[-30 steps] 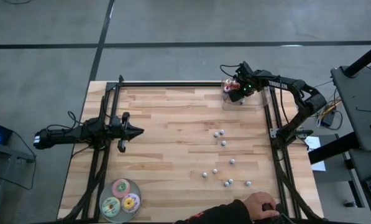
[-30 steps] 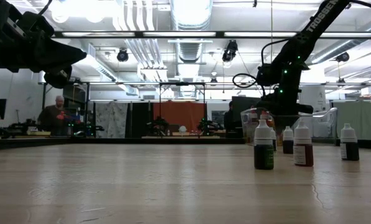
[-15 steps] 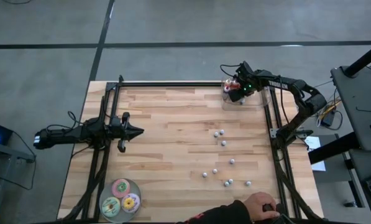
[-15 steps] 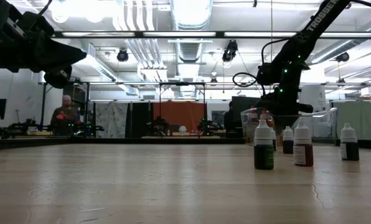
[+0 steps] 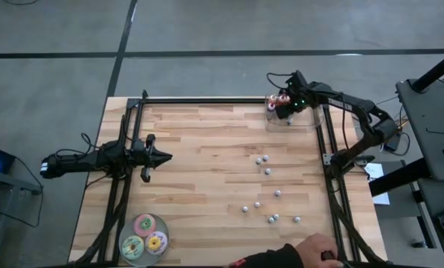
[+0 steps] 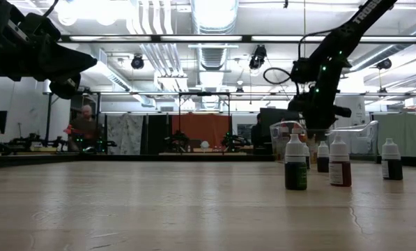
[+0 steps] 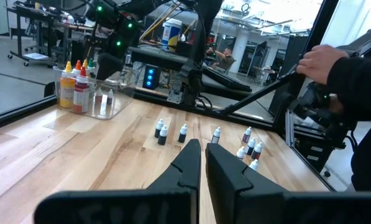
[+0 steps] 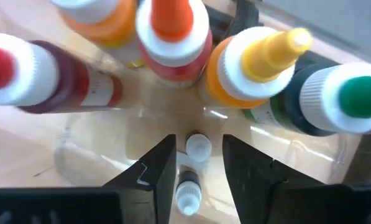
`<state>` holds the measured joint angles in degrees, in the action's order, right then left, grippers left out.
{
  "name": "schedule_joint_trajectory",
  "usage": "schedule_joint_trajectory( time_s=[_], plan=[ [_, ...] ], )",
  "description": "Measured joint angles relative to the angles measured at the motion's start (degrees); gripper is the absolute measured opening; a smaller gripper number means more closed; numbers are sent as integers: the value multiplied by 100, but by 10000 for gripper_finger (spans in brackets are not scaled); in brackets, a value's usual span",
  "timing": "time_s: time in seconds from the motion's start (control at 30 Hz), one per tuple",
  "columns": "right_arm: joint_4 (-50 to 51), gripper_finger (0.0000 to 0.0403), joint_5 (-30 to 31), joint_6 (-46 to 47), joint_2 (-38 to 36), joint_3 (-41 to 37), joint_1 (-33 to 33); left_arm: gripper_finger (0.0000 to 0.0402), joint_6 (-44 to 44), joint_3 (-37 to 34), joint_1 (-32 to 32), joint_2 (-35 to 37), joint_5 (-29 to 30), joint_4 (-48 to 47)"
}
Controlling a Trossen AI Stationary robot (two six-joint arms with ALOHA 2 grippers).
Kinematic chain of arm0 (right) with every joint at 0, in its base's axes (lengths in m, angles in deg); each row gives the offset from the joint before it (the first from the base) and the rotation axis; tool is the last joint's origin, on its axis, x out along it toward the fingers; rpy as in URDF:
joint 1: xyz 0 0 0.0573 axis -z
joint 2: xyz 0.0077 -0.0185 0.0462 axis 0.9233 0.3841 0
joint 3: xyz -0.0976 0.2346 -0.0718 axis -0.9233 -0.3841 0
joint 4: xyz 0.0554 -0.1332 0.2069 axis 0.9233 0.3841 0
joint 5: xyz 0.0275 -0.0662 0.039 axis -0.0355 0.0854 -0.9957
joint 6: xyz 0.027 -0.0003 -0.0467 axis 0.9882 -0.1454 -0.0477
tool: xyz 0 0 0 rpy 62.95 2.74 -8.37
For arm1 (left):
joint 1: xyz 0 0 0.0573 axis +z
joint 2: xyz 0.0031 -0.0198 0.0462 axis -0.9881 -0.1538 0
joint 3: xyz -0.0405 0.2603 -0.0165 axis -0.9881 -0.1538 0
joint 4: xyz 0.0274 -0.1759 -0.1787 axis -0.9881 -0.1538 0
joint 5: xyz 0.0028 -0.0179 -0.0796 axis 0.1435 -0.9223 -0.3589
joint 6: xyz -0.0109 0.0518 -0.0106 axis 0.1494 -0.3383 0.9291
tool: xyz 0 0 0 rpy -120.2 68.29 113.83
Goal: Pick & Place food coloring
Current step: Put the small blue food coloring bottle into the bin
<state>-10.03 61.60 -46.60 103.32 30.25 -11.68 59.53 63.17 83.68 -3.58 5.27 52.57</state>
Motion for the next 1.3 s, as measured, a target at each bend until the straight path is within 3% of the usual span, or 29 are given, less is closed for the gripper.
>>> schedule_joint_trajectory(
  time_s=[0.53,0.9,1.3],
  plan=[
    [389,130,-28,-469,-1417,-2,-727,0,0,-1,0,0,0,0],
    [685,141,-1622,-1218,-2229,-2,-1358,0,2,-2,0,0,0,-2],
    [858,148,-1684,-1348,-2448,222,-2533,0,1,-2,0,0,-1,0]
  ],
)
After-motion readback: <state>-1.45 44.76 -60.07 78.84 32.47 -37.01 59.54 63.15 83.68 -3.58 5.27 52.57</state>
